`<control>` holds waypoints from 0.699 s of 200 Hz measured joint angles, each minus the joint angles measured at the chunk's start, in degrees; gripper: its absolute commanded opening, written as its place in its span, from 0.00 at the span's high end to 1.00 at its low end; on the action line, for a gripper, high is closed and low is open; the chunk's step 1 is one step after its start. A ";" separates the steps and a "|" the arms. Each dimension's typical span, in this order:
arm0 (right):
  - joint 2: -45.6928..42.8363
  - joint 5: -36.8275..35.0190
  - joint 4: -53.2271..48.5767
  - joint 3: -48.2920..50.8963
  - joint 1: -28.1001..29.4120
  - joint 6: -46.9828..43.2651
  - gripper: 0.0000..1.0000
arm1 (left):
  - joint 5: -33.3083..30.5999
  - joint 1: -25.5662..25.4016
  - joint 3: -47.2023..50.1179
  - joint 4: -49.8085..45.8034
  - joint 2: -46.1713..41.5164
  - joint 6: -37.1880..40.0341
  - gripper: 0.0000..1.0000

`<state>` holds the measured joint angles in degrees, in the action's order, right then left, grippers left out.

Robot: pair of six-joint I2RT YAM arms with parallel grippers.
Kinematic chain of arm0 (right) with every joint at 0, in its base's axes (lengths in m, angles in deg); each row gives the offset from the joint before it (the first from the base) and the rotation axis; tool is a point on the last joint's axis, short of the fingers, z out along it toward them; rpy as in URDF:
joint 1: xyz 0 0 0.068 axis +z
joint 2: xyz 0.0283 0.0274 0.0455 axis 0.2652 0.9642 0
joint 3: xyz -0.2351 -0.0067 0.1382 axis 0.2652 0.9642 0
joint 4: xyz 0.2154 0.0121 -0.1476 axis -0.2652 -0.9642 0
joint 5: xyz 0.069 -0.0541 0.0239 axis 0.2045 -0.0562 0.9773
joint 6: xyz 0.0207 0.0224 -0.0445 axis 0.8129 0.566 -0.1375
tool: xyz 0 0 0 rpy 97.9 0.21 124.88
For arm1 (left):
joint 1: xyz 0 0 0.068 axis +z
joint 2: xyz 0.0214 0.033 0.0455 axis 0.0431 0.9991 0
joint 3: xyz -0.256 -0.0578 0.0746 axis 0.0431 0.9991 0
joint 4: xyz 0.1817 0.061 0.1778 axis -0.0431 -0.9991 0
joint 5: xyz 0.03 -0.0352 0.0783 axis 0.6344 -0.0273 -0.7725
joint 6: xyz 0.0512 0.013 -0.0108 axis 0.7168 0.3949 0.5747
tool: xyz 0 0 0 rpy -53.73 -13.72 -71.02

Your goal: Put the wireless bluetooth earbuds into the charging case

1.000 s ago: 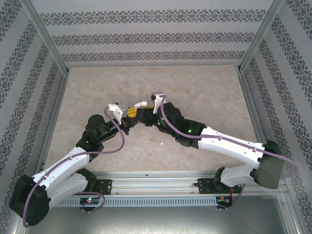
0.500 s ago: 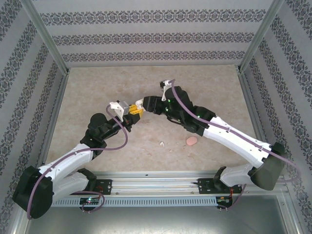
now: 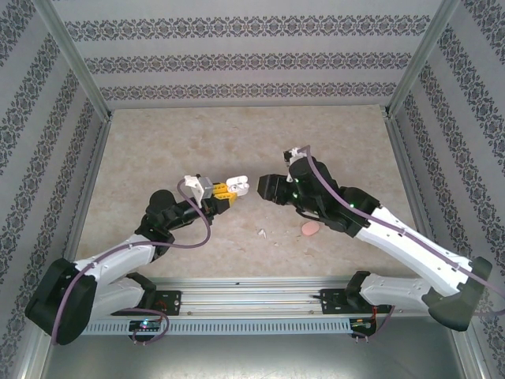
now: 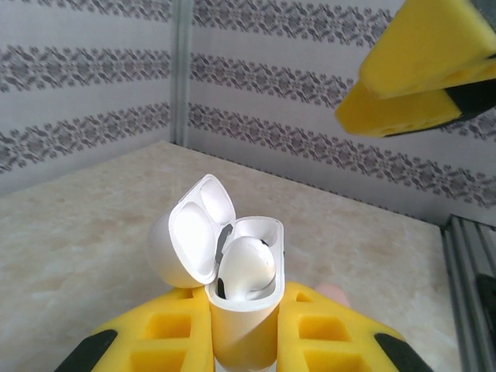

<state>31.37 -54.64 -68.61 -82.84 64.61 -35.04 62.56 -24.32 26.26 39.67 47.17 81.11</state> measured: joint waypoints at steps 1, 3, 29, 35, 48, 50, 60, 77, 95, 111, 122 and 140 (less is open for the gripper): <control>-0.09 0.00 -0.11 0.04 0.00 0.02 0.53 | 0.11 0.04 0.00 0.00 0.07 0.00 1.00; -0.35 0.00 -0.46 0.26 0.00 0.15 0.53 | 0.44 0.22 0.00 -0.02 0.20 -0.04 1.00; -2.84 0.22 -2.86 5.49 -0.02 1.68 0.55 | 5.29 1.99 -1.01 -1.70 -0.13 -0.61 1.00; -2.75 0.28 -3.04 6.82 -0.02 2.08 0.55 | 6.16 2.25 -1.42 -2.64 -0.74 -0.37 1.00; -1.64 0.94 -3.06 9.92 -0.02 3.23 0.55 | 7.54 2.58 -1.95 -5.53 -3.06 0.68 1.00; -1.49 1.03 -3.04 10.21 -0.02 3.32 0.55 | 7.67 2.60 -1.95 -5.81 -3.50 0.85 1.00; -0.02 1.95 -2.62 12.24 -0.26 4.00 0.54 | 8.46 2.64 -1.95 -7.58 -5.64 1.60 1.00; 3.17 3.65 -3.34 13.57 -0.70 4.31 0.52 | 9.53 2.73 -2.36 -10.99 -9.44 2.75 1.00; 6.64 5.35 -5.92 11.91 -1.14 3.74 0.49 | 10.54 2.91 -4.98 -16.52 -12.22 4.94 1.00; 8.96 6.12 -8.33 9.01 -1.66 2.49 0.49 | 11.13 2.91 -6.64 -17.92 -13.14 5.60 1.00; 9.97 6.32 -8.87 7.34 -2.10 1.66 0.49 | 11.56 2.91 -6.73 -18.32 -13.46 5.60 1.00; 10.80 6.51 -8.26 6.99 -2.64 0.96 0.49 | 11.65 2.91 -6.64 -19.19 -13.75 5.99 1.00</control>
<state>42.17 -48.12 -76.87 -75.84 61.96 -34.08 74.21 -21.41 19.61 20.48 33.42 87.10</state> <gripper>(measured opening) 0.510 0.105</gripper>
